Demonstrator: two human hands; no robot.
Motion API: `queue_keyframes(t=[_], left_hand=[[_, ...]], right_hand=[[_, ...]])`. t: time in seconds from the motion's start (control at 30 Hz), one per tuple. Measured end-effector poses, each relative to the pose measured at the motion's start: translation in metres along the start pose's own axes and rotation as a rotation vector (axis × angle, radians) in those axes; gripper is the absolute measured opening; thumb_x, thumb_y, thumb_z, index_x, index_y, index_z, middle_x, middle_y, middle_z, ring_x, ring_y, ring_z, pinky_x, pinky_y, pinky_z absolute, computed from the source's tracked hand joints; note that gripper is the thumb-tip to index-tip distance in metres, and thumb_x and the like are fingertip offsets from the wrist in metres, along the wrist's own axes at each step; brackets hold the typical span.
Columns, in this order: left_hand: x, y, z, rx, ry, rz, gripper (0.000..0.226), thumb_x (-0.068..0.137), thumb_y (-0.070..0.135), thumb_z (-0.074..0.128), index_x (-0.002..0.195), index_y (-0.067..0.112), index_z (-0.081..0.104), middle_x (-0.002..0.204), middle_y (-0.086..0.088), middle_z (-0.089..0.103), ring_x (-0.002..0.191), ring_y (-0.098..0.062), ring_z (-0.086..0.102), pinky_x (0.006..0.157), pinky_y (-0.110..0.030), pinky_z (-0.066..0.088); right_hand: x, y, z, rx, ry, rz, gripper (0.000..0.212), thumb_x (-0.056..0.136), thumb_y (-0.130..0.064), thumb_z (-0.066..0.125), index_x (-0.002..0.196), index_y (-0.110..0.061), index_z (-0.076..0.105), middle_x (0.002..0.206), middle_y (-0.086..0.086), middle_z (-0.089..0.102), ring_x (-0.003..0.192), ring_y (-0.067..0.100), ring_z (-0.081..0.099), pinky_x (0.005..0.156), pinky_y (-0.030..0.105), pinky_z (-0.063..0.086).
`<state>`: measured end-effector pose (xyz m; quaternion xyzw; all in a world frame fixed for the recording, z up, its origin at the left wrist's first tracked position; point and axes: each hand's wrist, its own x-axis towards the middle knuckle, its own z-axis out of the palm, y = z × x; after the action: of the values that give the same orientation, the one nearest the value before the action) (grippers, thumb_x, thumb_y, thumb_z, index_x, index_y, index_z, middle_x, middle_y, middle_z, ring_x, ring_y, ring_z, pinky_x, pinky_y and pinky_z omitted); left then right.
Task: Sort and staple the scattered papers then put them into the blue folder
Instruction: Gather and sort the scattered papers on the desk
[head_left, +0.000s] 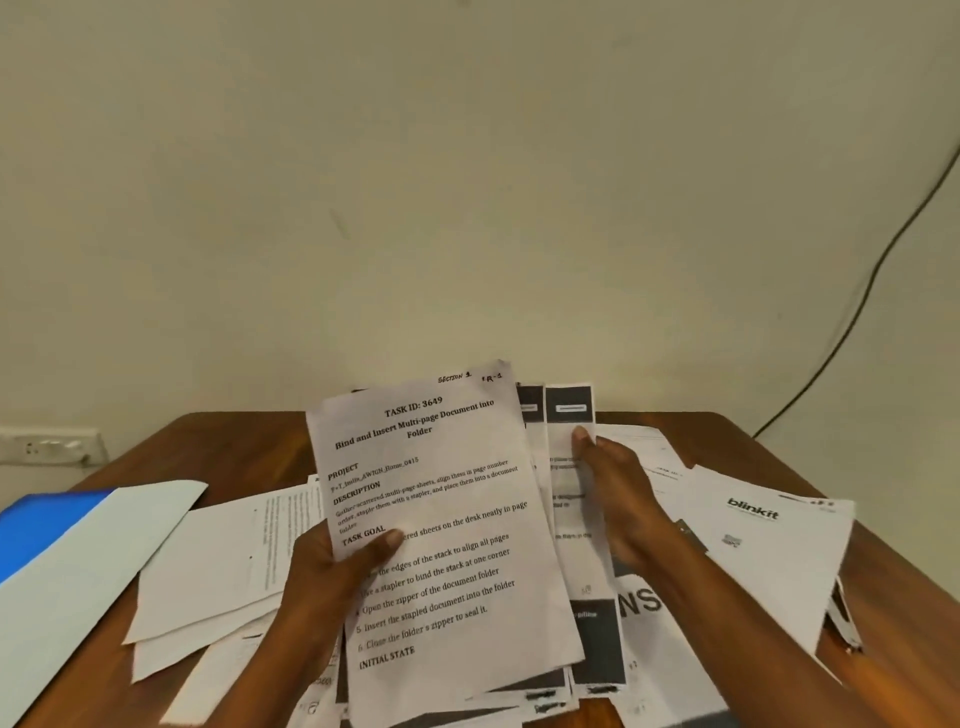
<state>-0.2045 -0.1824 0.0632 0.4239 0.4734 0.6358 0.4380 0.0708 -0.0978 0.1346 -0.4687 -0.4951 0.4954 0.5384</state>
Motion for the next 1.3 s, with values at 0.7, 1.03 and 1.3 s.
queue_keyframes(t=[0.7, 1.03, 1.3], left_hand=[[-0.005, -0.004, 0.019, -0.020, -0.050, -0.042, 0.050, 0.079, 0.009, 0.087, 0.124, 0.008, 0.065, 0.111, -0.019, 0.078, 0.095, -0.041, 0.078, 0.080, -0.056, 0.064], [-0.003, 0.004, 0.030, 0.007, 0.089, 0.041, 0.056, 0.075, 0.008, 0.087, 0.124, 0.018, 0.062, 0.107, -0.007, 0.080, 0.089, -0.032, 0.080, 0.077, -0.056, 0.064], [-0.011, 0.033, 0.041, 0.017, 0.079, 0.112, 0.052, 0.066, 0.020, 0.092, 0.112, 0.014, 0.068, 0.100, -0.008, 0.081, 0.088, -0.035, 0.080, 0.070, -0.050, 0.066]], right_hand=[[-0.016, -0.002, 0.011, -0.041, 0.012, -0.028, 0.045, 0.102, -0.059, 0.050, 0.105, -0.023, 0.077, 0.094, -0.001, 0.081, 0.091, 0.023, 0.075, 0.078, 0.034, 0.054], [-0.031, 0.008, 0.013, -0.149, -0.024, -0.210, 0.036, 0.082, -0.055, 0.075, 0.107, -0.029, 0.069, 0.098, -0.011, 0.078, 0.095, 0.010, 0.073, 0.088, 0.035, 0.061], [-0.033, 0.005, 0.014, 0.075, 0.051, -0.330, 0.027, 0.068, -0.022, 0.090, 0.089, -0.013, 0.075, 0.088, 0.004, 0.081, 0.079, 0.025, 0.078, 0.069, 0.040, 0.066]])
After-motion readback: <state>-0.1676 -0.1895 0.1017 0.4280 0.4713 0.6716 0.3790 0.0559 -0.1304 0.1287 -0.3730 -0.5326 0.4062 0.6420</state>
